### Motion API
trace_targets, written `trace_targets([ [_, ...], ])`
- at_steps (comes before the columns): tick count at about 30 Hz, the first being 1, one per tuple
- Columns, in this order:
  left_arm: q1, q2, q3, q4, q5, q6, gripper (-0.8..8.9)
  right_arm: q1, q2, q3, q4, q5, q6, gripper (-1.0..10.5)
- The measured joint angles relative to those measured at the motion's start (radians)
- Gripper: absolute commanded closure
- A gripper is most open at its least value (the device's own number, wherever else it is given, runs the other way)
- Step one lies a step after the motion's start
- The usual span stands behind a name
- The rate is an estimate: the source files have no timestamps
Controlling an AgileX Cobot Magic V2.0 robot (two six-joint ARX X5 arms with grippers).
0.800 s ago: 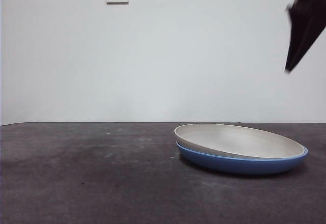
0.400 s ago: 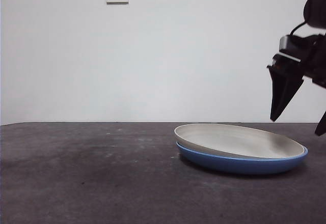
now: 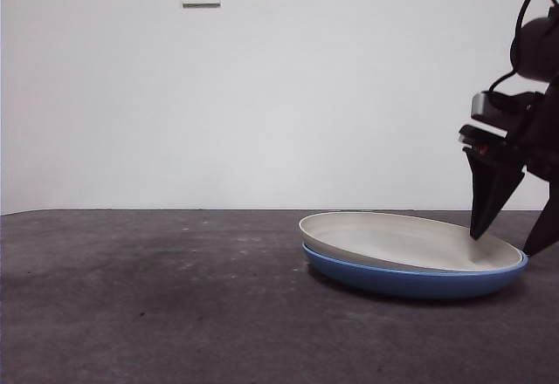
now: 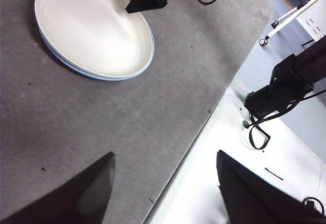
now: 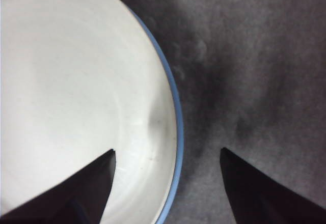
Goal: Pick up the white plate, put it on the blue plate, put it on desk
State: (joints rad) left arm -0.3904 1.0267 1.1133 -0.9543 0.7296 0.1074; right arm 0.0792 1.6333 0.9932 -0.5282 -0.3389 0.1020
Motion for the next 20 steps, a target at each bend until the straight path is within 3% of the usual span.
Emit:
trace_targets([
  [8,0.0,0.0,0.0,0.001,0.0,0.0,5.02,0.0,0.015,0.0,0.006,-0.001,0.003,8.1],
  [14,0.0,0.0,0.0,0.001,0.0,0.0,5.02,0.0,0.016,0.0,0.001,-0.001,0.008,8.2],
  [17,0.0,0.0,0.0,0.001,0.0,0.0,5.02,0.0,0.019,0.0,-0.004,-0.001,0.011,9.1],
  [20,0.0,0.0,0.0,0.001,0.0,0.0,5.02,0.0,0.019,0.0,-0.004,0.001,0.011,9.2],
])
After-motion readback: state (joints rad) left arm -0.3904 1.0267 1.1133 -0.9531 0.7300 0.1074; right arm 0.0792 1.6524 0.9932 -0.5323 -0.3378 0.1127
